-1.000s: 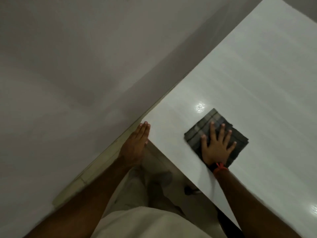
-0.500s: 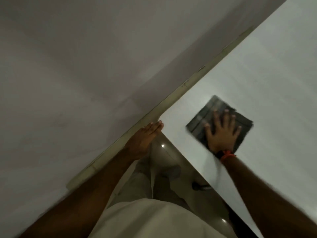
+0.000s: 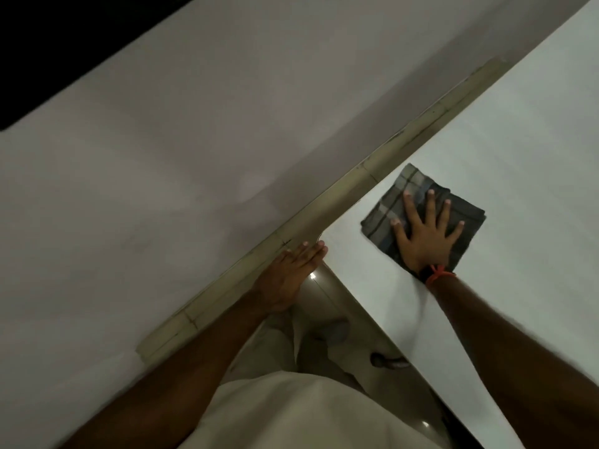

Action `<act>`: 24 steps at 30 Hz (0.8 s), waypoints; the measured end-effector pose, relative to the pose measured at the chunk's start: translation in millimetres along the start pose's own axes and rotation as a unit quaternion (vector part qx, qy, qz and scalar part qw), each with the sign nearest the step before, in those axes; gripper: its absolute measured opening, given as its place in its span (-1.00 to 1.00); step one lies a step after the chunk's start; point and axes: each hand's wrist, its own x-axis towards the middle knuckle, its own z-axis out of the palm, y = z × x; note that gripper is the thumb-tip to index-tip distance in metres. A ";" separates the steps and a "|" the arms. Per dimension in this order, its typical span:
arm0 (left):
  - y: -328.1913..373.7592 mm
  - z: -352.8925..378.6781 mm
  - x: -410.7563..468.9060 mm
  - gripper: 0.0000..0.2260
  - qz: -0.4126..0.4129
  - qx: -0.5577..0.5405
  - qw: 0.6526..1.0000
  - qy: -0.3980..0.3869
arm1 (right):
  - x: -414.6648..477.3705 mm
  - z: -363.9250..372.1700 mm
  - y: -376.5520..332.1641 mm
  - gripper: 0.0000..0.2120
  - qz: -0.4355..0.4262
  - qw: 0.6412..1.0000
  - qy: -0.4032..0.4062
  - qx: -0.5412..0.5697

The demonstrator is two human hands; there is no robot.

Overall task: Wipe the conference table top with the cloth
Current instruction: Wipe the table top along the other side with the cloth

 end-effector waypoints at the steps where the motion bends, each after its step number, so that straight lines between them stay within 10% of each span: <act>1: -1.5 0.4 -0.3 -0.21 0.001 -0.005 1.000 0.002 | -1.7 1.8 -11.3 -0.33 0.026 1.000 0.005 0.010; 8: 9.5 -0.5 -3.3 -0.23 -0.020 -0.025 0.999 0.013 | -33.5 19.7 -25.0 -0.30 -0.245 0.963 -0.068 -0.088; 14: 5.9 -3.8 -2.8 -0.29 -0.014 -0.044 0.999 0.008 | -14.1 9.6 -38.5 -0.31 -0.053 0.998 -0.030 -0.017; 20: 15.0 -16.4 -5.8 -0.35 -0.016 -0.052 0.999 0.000 | -43.4 30.7 -32.5 -0.31 -0.293 0.950 -0.057 -0.097; 24: 12.4 -15.8 -4.2 -0.29 -0.029 -0.056 0.998 0.000 | -21.5 15.3 -30.4 -0.30 -0.254 0.962 -0.060 -0.082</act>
